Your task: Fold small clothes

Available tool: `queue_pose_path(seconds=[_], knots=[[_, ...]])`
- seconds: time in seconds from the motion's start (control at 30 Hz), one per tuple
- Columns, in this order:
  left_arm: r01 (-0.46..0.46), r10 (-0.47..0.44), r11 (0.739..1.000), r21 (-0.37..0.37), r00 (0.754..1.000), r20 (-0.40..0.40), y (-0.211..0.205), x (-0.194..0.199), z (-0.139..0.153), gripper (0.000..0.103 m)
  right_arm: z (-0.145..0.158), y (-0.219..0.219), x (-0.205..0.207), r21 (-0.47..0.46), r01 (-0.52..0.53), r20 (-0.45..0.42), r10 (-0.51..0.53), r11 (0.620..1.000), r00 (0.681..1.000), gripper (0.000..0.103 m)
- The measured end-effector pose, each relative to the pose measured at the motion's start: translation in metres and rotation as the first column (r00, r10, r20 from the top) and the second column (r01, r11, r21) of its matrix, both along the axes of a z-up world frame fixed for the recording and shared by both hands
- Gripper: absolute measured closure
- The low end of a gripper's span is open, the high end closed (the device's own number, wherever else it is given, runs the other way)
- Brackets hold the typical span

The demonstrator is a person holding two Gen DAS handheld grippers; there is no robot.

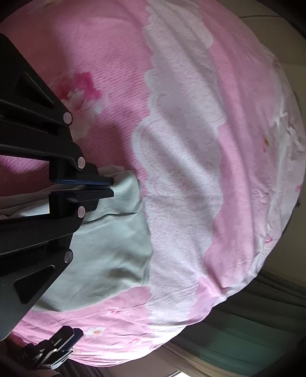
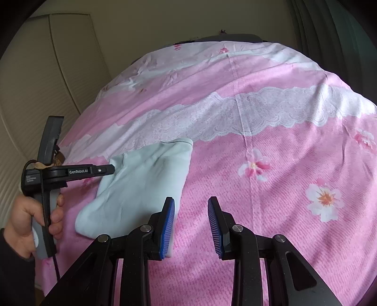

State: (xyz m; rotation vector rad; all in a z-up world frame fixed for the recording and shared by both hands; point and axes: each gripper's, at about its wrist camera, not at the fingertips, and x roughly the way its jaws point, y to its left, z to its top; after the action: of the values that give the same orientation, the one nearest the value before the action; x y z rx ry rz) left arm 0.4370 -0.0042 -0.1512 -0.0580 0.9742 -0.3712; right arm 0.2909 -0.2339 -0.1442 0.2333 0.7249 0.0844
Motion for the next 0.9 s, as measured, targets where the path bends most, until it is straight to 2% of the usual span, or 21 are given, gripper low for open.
queue_pose_path(seconds=[0.1, 0.27, 0.33, 0.37, 0.43, 0.47, 0.7, 0.8, 0.9], knots=[[0.000, -0.001, 1.000, 0.021, 1.000, 0.017, 0.000, 0.006, 0.007, 0.098, -0.001, -0.001, 0.002, 0.006, 0.006, -0.002, -0.006, 1.000, 1.000, 0.072], [0.026, -0.025, 0.998, 0.054, 0.999, -0.032, -0.005, 0.017, -0.015, 0.097, -0.007, 0.002, 0.004, 0.001, 0.000, -0.019, 0.000, 1.000, 1.000, 0.072], [0.012, -0.011, 0.999, 0.035, 1.000, -0.029, -0.002, 0.013, -0.015, 0.096, -0.011, 0.004, 0.004, 0.003, -0.007, -0.037, 0.007, 1.000, 0.999, 0.072], [0.010, -0.009, 1.000, 0.026, 1.000, -0.025, -0.001, 0.009, -0.013, 0.095, -0.012, 0.004, 0.004, 0.003, -0.010, -0.040, 0.010, 1.000, 0.999, 0.072], [0.006, -0.006, 1.000, 0.019, 1.000, -0.011, 0.002, -0.004, -0.006, 0.076, -0.012, 0.003, 0.002, 0.003, -0.014, -0.038, 0.014, 1.000, 0.999, 0.072], [0.004, -0.004, 1.000, 0.018, 1.000, 0.001, 0.003, -0.014, -0.001, 0.073, -0.011, 0.003, 0.001, 0.004, -0.020, -0.035, 0.021, 1.000, 0.999, 0.072], [0.006, -0.006, 1.000, -0.005, 0.999, 0.044, 0.002, -0.082, 0.014, 0.069, -0.005, 0.013, -0.004, -0.002, -0.098, -0.014, 0.098, 0.995, 0.995, 0.072], [-0.012, 0.010, 0.999, 0.042, 0.999, 0.041, -0.001, -0.101, 0.002, 0.069, -0.009, 0.021, -0.005, -0.034, -0.121, -0.028, 0.120, 0.992, 0.992, 0.072], [-0.034, 0.035, 0.998, 0.047, 0.999, -0.007, 0.002, -0.104, -0.018, 0.068, -0.017, 0.026, -0.005, -0.076, -0.130, -0.068, 0.125, 0.989, 0.990, 0.072]])
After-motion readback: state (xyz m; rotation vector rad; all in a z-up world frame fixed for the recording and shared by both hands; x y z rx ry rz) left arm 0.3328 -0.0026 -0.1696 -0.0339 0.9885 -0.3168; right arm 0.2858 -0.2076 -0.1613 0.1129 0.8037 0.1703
